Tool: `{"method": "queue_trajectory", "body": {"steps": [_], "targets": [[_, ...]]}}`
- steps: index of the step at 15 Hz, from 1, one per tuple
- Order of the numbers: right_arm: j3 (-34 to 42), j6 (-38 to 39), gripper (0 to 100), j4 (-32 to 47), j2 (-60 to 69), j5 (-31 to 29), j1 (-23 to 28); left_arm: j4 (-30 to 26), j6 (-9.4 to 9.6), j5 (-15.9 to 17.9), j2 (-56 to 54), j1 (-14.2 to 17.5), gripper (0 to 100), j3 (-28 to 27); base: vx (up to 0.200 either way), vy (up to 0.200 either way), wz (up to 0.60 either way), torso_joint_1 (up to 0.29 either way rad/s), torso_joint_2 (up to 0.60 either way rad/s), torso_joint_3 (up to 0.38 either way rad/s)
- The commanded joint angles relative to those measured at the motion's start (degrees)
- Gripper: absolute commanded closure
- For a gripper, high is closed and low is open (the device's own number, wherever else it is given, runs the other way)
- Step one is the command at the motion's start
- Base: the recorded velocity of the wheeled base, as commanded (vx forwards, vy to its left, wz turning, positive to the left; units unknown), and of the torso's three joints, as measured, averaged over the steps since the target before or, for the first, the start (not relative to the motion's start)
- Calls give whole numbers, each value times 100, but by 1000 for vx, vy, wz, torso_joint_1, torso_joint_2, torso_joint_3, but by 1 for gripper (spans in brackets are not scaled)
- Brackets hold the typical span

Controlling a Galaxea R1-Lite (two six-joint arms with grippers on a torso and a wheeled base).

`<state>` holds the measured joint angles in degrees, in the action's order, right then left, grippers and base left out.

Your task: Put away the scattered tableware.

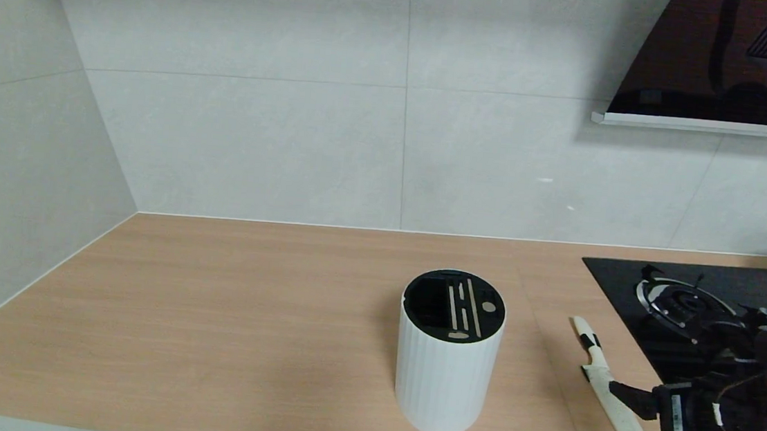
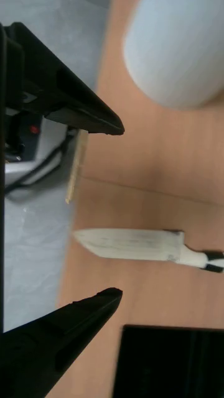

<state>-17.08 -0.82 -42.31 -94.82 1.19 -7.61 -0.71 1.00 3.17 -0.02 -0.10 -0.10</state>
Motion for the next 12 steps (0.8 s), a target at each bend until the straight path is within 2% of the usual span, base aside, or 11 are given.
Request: {"method": "queue_trajectory", "body": {"steps": [1, 4, 7, 10, 12], "targets": [[-155, -6, 0, -638, -1373, -146, -4, 0, 6, -1, 2, 1, 0, 1, 0, 0, 0, 0, 0, 0], [-243, -6, 0, -1104, -1997, -313, -4, 0, 6, -1, 2, 1, 0, 1, 0, 0, 0, 0, 0, 0], [-542, -15, 0, -2167, -2884, -401, -4, 0, 6, -1, 2, 1, 0, 1, 0, 0, 0, 0, 0, 0], [-990, -15, 0, -2264, -3359, -418, 40, 0, -12, 8, 2, 1, 0, 1, 0, 0, 0, 0, 0, 0], [-1008, -77, 0, -2273, -3491, -453, 154, 0, -12, 8, 2, 1, 0, 1, 0, 0, 0, 0, 0, 0]]}}
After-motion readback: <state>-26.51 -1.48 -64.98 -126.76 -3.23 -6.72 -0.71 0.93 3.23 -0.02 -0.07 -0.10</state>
